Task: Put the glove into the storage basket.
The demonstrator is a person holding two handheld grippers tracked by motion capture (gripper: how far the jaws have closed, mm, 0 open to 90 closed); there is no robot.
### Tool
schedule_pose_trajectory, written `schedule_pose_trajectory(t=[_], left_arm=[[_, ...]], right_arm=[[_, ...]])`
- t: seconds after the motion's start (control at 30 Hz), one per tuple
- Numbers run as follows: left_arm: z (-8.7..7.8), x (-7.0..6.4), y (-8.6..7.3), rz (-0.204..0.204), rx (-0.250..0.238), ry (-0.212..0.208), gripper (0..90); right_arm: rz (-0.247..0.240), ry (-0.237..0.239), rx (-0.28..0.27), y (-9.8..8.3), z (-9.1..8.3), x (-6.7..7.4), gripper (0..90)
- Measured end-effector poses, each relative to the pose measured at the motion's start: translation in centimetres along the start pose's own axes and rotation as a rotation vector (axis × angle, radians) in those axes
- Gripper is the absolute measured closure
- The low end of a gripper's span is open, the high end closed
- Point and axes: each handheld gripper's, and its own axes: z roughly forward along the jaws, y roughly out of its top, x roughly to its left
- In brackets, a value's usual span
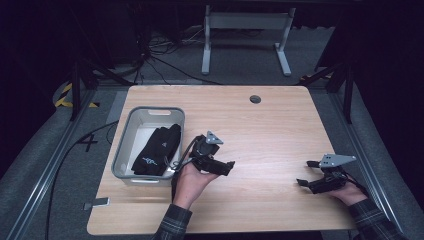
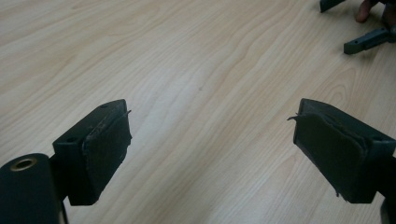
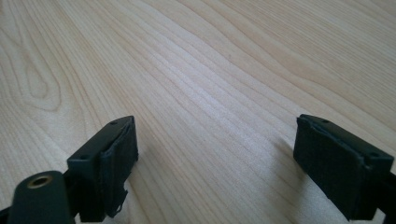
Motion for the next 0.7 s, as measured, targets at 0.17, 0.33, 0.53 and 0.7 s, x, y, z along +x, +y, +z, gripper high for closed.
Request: schedule_pose_trajectory(t=[0.17,0.33,0.53,0.7], left_arm=[[1.0,-1.0,-0.3,0.026,0.014,-0.008,11.5],[2.5,-2.4,-0.7,0.057,0.019,-0.019,11.5],[3.9,-3.6,-1.0,0.091,0.026,-0.024,11.5],[5.3,-4.4,-1.6,0.117,0.041,-0.012,11.4]], right_arm=[[0.000,0.002,0.001,0.0,0.0,0.0,14.1],[0.000,0.002,0.001,0.0,0.0,0.0,14.2],[0.000,0.003,0.001,0.0,0.0,0.0,14.2],[-0.001,0.004,0.001,0.0,0.0,0.0,14.2]])
